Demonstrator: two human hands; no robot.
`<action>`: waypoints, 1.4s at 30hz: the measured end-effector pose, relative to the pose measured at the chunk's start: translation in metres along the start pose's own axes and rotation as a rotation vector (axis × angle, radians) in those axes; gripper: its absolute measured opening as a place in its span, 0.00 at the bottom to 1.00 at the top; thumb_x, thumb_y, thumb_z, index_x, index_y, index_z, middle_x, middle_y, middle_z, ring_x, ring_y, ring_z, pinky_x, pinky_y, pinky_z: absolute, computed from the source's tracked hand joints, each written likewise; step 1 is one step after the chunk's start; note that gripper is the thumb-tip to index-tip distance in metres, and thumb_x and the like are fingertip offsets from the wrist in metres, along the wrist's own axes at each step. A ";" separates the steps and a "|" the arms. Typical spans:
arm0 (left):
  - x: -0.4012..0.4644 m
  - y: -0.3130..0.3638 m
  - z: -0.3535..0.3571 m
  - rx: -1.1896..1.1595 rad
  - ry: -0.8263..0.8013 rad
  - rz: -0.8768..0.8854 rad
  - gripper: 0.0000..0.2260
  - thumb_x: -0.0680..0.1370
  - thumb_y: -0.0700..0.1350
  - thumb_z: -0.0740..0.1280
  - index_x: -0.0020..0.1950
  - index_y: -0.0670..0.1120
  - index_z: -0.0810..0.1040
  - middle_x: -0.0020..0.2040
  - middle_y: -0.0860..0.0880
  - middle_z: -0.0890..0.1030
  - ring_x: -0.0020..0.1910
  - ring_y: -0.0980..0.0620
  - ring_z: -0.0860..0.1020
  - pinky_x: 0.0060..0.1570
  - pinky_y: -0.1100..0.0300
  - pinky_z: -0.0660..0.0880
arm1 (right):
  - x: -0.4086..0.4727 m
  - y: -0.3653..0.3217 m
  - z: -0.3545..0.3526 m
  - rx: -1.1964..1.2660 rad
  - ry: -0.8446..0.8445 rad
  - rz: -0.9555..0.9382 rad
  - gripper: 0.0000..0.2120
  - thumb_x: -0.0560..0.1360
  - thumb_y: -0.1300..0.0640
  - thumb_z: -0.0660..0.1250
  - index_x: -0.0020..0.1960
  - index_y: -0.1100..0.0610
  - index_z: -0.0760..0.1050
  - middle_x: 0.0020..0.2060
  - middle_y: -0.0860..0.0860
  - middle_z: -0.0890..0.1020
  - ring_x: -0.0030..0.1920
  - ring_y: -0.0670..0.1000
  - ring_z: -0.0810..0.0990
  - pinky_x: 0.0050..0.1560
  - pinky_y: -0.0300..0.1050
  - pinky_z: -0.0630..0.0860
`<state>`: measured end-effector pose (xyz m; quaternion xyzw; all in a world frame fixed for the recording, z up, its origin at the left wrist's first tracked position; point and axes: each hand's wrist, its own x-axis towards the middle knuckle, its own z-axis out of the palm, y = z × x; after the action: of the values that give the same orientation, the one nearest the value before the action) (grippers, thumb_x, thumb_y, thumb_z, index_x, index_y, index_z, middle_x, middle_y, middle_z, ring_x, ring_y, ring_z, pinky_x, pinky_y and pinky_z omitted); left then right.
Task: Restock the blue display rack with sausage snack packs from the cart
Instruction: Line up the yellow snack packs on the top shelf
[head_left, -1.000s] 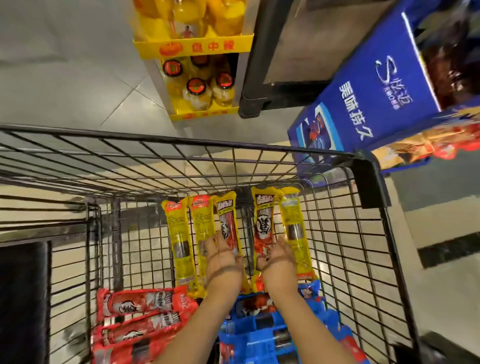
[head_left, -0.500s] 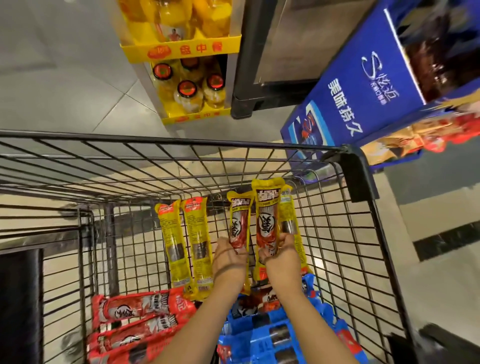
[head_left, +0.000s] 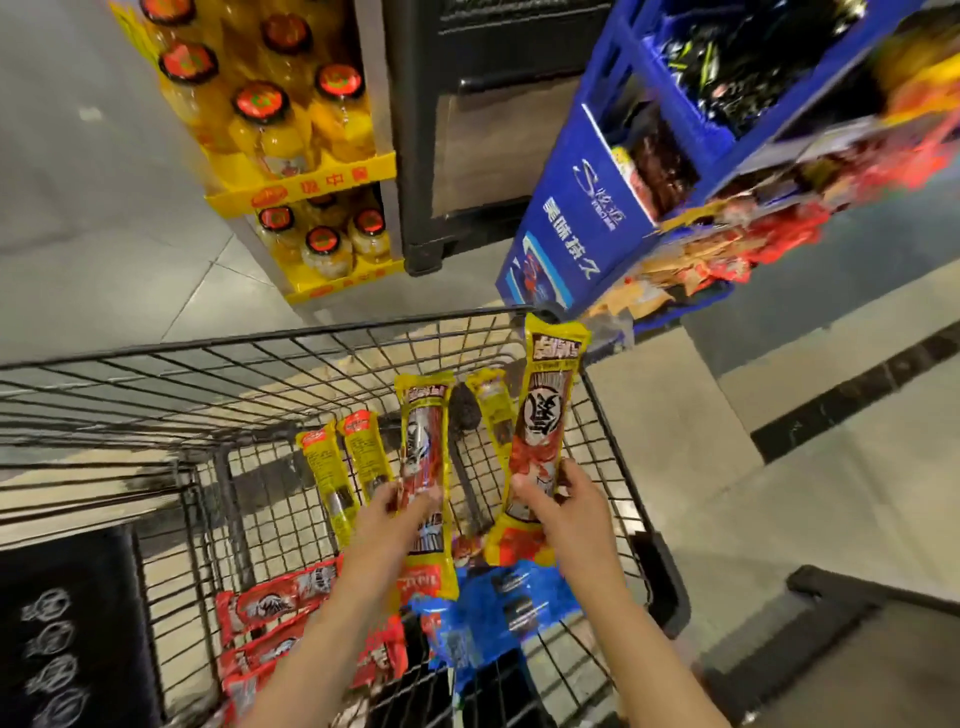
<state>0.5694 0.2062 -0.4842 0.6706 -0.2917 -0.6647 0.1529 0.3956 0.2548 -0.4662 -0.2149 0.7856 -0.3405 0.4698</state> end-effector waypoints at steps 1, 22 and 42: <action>-0.013 0.009 -0.002 -0.010 -0.015 0.038 0.34 0.64 0.65 0.72 0.64 0.50 0.72 0.63 0.49 0.76 0.55 0.50 0.78 0.53 0.51 0.76 | -0.015 -0.008 -0.014 0.024 0.026 -0.002 0.23 0.68 0.45 0.73 0.59 0.53 0.76 0.52 0.49 0.83 0.54 0.49 0.81 0.57 0.50 0.78; -0.223 0.103 0.291 0.187 -0.361 0.518 0.18 0.68 0.44 0.74 0.55 0.52 0.76 0.50 0.46 0.83 0.42 0.52 0.81 0.38 0.62 0.76 | -0.126 0.010 -0.386 0.374 0.326 -0.113 0.09 0.74 0.57 0.69 0.53 0.58 0.77 0.45 0.58 0.84 0.44 0.57 0.82 0.43 0.49 0.78; -0.176 0.268 0.450 0.523 -0.321 0.745 0.14 0.69 0.44 0.76 0.52 0.52 0.77 0.42 0.55 0.83 0.37 0.65 0.79 0.42 0.66 0.73 | 0.029 -0.119 -0.579 0.240 0.258 -0.351 0.11 0.70 0.61 0.73 0.48 0.56 0.73 0.36 0.50 0.80 0.32 0.43 0.77 0.31 0.28 0.72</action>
<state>0.0870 0.1830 -0.2153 0.4252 -0.6893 -0.5644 0.1599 -0.1276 0.3484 -0.2067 -0.2454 0.7438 -0.5323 0.3214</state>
